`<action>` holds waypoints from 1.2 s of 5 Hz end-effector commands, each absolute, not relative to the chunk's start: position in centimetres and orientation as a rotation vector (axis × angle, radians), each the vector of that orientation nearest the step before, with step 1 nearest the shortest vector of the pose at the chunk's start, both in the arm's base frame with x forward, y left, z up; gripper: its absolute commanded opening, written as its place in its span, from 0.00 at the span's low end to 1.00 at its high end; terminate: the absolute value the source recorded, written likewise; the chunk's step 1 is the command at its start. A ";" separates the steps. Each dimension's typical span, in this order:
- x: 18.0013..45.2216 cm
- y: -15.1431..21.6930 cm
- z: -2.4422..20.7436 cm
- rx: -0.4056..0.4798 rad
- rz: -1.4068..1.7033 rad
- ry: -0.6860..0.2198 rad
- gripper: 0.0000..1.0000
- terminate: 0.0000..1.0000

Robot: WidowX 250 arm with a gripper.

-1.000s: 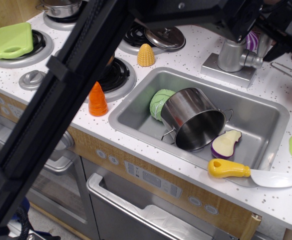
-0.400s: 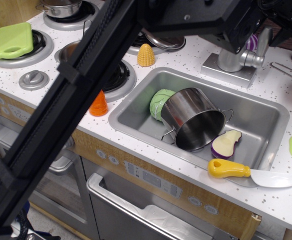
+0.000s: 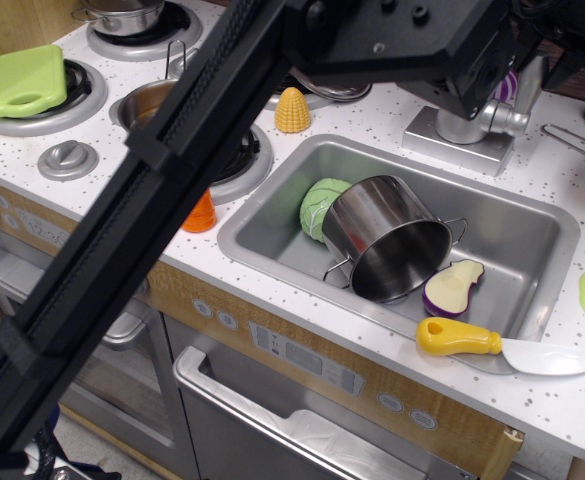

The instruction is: Turn lever vertical to front

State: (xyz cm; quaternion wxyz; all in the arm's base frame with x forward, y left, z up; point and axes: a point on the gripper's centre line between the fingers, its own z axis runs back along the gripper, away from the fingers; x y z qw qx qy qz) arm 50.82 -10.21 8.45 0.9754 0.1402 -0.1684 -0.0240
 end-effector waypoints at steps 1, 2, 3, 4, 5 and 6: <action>47.3 -10.4 12.1 0.250 0.041 -0.366 0.00 0.00; 45.1 -10.7 10.5 0.237 0.072 -0.354 0.00 0.00; 44.8 -9.8 8.5 0.184 0.067 -0.356 0.00 0.00; 45.4 -9.0 7.1 0.147 0.046 -0.365 0.00 0.00; 45.9 -8.6 7.2 0.154 0.034 -0.357 0.00 0.00; 45.8 -8.8 8.3 0.195 0.027 -0.345 0.00 1.00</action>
